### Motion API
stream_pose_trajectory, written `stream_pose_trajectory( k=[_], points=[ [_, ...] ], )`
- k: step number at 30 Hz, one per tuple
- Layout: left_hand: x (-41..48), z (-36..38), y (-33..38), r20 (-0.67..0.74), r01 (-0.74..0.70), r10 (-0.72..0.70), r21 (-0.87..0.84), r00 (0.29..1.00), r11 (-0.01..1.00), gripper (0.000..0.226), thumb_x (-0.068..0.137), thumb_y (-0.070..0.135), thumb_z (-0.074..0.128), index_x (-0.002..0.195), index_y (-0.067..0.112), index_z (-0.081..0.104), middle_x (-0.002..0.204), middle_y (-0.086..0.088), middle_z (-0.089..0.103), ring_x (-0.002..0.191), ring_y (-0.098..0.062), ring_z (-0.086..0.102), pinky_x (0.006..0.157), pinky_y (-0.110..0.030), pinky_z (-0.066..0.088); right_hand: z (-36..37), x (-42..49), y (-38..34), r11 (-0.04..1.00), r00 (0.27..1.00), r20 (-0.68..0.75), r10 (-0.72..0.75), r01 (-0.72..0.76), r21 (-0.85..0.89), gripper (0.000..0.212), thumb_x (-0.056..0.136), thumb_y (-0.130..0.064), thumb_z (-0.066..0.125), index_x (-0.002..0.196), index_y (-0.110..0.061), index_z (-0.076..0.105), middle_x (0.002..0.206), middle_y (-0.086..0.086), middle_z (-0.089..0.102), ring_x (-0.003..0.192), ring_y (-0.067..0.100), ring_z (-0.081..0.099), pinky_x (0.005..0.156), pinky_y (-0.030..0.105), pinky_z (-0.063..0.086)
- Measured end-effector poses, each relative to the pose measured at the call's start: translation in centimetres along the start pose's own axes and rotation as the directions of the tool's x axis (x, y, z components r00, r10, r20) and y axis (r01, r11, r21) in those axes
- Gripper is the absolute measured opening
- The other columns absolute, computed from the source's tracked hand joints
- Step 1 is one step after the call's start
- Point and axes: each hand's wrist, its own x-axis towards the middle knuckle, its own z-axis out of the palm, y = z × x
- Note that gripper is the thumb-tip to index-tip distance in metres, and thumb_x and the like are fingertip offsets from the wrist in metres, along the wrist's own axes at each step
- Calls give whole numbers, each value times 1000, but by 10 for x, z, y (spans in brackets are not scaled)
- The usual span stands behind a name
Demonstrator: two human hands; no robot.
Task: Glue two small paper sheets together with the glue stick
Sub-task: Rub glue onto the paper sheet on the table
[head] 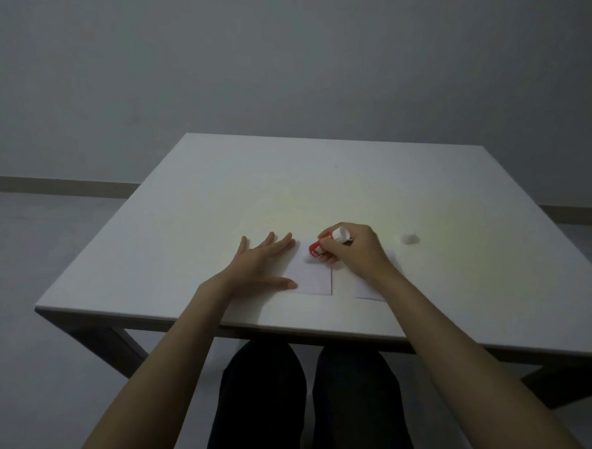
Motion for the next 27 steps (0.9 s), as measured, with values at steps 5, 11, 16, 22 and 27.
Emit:
stream_pose_trajectory(
  k=[5,11,16,22,27],
  points=[
    [-1,0,-1,7,32,-32,12,999,999,85,80,54,60,149,34,15,159,-15,12,148,-23,-4,115,-46,-13,-11,7,-3,997,986,-154,72,-71,13,6,79,-6,64,81,-7,70,78,19,71,71,34,69,66,43,60],
    [3,5,-8,2,-30,30,21,1000,999,82,79,57,59,148,35,20,160,2,16,149,-17,-1,116,-52,-13,-12,-7,-19,732,931,-145,334,-159,663,3,84,-4,62,85,-1,63,77,21,69,60,26,70,59,31,61],
    [-3,2,-1,-167,-108,61,-292,984,950,62,84,40,63,140,32,39,149,15,33,143,-4,17,117,-46,-4,4,-38,-28,203,868,182,461,-303,931,10,87,-10,60,87,0,60,65,15,70,53,18,69,49,23,57],
    [-14,0,47,-450,-329,-32,-698,892,636,22,75,32,73,94,21,77,96,1,77,91,-10,71,83,-27,54,39,-50,-29,418,849,222,479,-443,793,20,90,-24,56,99,-7,64,75,9,67,44,11,51,38,19,35],
    [11,-29,26,-621,-178,-247,-541,744,822,22,72,29,78,90,16,77,86,-4,77,73,-4,70,72,-26,55,45,-63,-10,975,985,-171,4,-42,-218,45,88,-32,61,129,-15,52,115,2,57,91,19,59,76,20,45]
  ],
)
